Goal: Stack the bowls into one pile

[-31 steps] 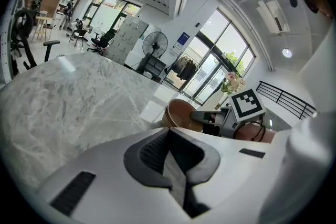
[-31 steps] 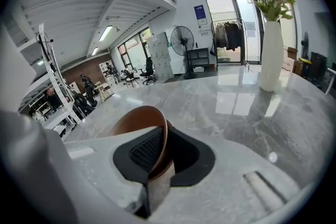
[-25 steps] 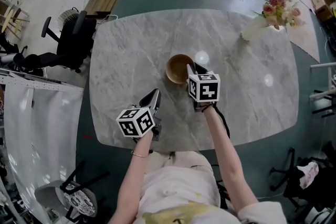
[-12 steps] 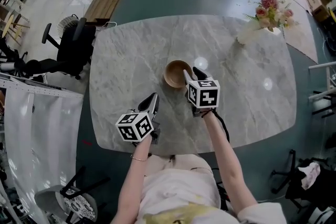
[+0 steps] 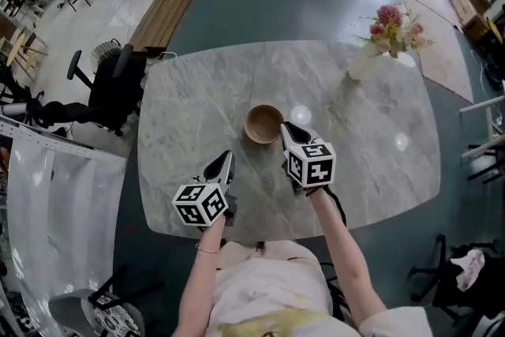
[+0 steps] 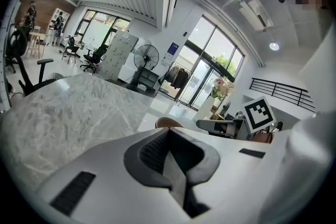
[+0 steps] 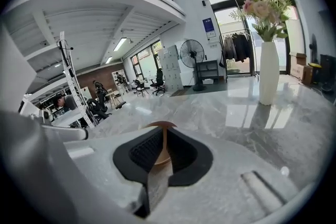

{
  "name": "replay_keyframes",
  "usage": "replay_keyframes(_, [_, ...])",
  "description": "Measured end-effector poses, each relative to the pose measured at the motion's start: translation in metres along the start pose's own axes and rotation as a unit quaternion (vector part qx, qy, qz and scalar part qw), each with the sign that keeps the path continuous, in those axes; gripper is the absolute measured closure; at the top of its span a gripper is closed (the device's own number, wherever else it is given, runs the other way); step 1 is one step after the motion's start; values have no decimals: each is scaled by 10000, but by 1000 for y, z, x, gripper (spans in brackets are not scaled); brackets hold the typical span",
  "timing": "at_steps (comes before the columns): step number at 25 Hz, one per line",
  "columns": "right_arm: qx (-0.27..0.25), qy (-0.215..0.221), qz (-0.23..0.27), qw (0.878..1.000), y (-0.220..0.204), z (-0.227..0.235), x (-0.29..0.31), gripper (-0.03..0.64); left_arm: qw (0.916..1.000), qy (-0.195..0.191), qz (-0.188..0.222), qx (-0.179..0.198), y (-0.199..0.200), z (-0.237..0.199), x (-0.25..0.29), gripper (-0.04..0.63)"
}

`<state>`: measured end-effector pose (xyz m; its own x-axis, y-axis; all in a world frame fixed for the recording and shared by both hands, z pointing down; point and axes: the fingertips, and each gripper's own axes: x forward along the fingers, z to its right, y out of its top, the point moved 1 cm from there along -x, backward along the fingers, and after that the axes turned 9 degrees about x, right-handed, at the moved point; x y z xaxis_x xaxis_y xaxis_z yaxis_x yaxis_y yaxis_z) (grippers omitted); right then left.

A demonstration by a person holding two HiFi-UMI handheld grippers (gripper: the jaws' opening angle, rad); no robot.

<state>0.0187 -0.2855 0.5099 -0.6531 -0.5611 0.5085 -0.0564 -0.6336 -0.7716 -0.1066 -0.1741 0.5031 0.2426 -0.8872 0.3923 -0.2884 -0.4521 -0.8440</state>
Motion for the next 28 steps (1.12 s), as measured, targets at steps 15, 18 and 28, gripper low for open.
replay_keyframes(15, [159, 839, 1026, 9910, 31, -28, -71, 609, 9950, -56, 692, 721, 44, 21, -35, 595])
replay_keyframes(18, [187, 1016, 1221, 9871, 39, -32, -85, 611, 9928, 1, 860, 828, 56, 23, -43, 595])
replay_keyframes(28, [169, 1191, 1727, 9776, 55, -33, -116, 611, 9849, 229, 1319, 1097, 83, 21, -70, 595])
